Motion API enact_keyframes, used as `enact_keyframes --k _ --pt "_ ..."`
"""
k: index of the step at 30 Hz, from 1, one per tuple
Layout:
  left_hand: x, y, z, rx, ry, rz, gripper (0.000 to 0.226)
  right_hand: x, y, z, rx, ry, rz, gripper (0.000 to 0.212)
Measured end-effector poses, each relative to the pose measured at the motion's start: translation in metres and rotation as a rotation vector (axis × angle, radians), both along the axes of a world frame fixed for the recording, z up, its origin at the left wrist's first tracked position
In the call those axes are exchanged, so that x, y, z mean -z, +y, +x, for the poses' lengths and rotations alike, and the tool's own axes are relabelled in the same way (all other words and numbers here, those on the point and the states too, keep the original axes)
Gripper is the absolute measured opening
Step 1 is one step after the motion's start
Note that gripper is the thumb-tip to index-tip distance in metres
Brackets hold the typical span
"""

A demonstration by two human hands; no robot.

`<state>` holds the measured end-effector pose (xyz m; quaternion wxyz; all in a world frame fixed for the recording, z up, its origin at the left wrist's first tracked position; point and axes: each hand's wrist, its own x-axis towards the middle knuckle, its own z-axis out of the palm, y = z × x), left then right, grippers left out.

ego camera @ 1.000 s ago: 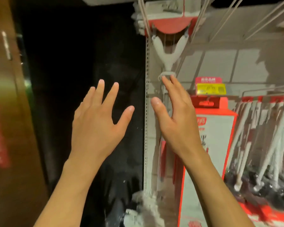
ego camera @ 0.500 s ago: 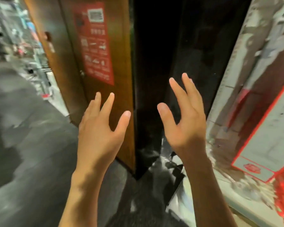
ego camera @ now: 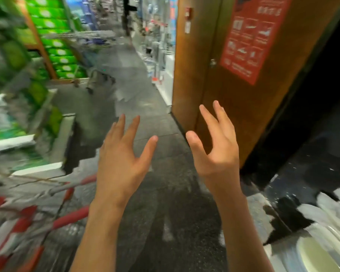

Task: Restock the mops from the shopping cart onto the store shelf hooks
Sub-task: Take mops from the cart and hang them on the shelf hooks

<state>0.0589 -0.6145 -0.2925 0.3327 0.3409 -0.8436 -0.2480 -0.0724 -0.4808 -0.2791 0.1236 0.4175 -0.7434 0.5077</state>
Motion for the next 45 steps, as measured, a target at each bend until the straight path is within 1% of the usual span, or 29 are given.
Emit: enact_keyframes --k 6,11,13,16,19,21,23,24,27,30,32,35,38,40,43,45 --pt "0.013 -0.075 0.117 -0.247 -0.043 0.009 0.081 0.015 -0.112 0.095 -0.261 -0.014 0.05 0.064" --pt "0.024 -0.114 0.199 -0.392 -0.041 0.066 0.085 0.03 -0.174 0.167 -0.427 -0.027 0.086 0.065" --pt "0.033 -0.125 0.229 -0.443 -0.002 0.078 0.086 0.039 -0.196 0.195 -0.481 -0.043 0.105 0.065" --pt "0.055 -0.142 0.264 -0.509 0.042 0.188 0.081 0.054 -0.222 0.228 -0.58 -0.098 0.154 0.064" --pt "0.081 -0.158 0.292 -0.556 0.012 0.304 0.079 0.067 -0.245 0.253 -0.614 -0.065 0.246 0.064" --pt "0.099 -0.165 0.307 -0.585 0.025 0.38 0.081 0.073 -0.259 0.266 -0.641 -0.058 0.304 0.064" --pt "0.115 -0.17 0.318 -0.622 0.044 0.413 0.083 0.086 -0.276 0.278 -0.683 -0.051 0.365 0.065" --pt "0.123 -0.174 0.322 -0.633 0.061 0.425 0.081 0.093 -0.283 0.283 -0.7 -0.031 0.384 0.068" --pt "0.144 -0.185 0.331 -0.683 0.091 0.454 0.06 0.118 -0.307 0.296 -0.772 0.04 0.4 0.084" --pt "0.157 -0.197 0.338 -0.78 0.09 0.504 0.053 0.144 -0.336 0.304 -0.858 0.023 0.451 0.08" --pt "0.169 -0.207 0.343 -0.826 0.116 0.564 0.05 0.156 -0.357 0.309 -0.904 -0.036 0.515 0.08" --pt "0.184 -0.223 0.343 -0.875 0.215 0.687 0.053 0.173 -0.385 0.317 -0.978 -0.14 0.577 0.077" --pt "0.204 -0.236 0.343 -0.973 0.322 0.775 0.049 0.193 -0.411 0.328 -1.053 -0.156 0.637 0.06" --pt "0.224 -0.24 0.344 -1.005 0.419 0.85 0.054 0.209 -0.421 0.335 -1.078 -0.176 0.71 0.052" --pt "0.249 -0.247 0.347 -1.059 0.616 1.045 0.065 0.232 -0.437 0.347 -1.079 -0.182 0.815 0.063" --pt "0.266 -0.257 0.351 -1.078 0.686 1.126 0.064 0.248 -0.448 0.352 -1.084 -0.177 0.88 0.054"
